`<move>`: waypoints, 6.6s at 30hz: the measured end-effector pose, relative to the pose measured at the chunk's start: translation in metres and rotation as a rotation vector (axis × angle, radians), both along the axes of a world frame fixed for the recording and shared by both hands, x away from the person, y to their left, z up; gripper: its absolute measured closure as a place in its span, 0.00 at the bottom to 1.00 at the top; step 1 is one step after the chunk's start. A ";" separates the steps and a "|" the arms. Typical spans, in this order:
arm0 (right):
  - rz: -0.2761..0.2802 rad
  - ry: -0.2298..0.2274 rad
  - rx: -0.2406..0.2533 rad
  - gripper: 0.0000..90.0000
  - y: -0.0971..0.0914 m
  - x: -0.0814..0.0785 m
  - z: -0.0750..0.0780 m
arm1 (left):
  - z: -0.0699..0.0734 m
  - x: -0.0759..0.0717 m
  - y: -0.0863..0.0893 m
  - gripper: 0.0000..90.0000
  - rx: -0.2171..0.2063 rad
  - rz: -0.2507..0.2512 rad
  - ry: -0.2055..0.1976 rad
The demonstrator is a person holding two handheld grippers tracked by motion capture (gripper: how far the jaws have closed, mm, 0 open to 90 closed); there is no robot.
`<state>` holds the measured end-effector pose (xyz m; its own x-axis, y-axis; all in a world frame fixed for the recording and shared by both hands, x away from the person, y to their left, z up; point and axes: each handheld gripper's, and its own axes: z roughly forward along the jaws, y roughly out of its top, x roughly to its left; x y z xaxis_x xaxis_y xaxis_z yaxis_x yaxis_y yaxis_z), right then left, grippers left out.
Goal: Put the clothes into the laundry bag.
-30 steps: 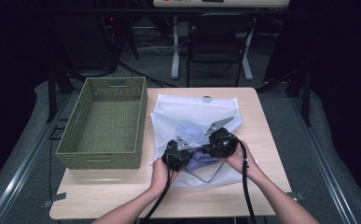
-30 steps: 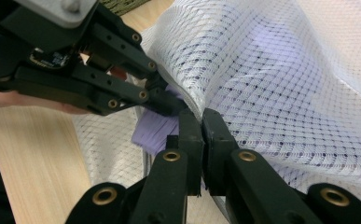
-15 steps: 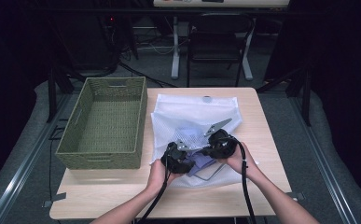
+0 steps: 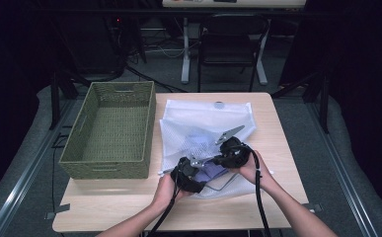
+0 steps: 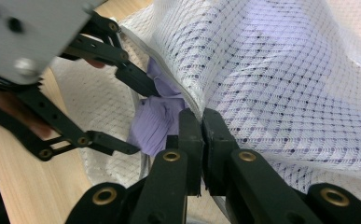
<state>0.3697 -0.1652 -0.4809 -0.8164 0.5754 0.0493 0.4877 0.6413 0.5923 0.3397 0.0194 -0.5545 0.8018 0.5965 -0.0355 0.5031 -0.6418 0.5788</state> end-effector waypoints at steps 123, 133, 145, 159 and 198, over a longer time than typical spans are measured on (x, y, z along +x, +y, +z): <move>-0.006 0.058 0.035 0.98 -0.004 0.004 -0.004 | -0.007 0.022 -0.010 0.80 -0.130 0.274 -0.206; -0.009 0.056 0.039 0.98 -0.008 0.004 -0.002 | 0.000 0.011 -0.003 0.51 -0.125 0.247 -0.135; -0.010 0.053 0.045 0.98 -0.012 0.005 0.000 | 0.014 -0.011 0.018 0.53 -0.093 0.187 -0.114; -0.019 0.049 0.055 0.98 -0.014 0.004 0.005 | 0.013 -0.005 0.038 0.50 0.020 0.253 -0.238; -0.137 -0.052 -0.243 0.94 -0.039 -0.011 -0.051 | 0.022 -0.006 0.065 0.98 -0.016 0.115 -0.058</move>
<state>0.3588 -0.2043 -0.5315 -0.7277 0.6707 -0.1432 0.5531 0.6974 0.4558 0.3335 0.0847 -0.5327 0.7288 0.6847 -0.0014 0.5385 -0.5720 0.6187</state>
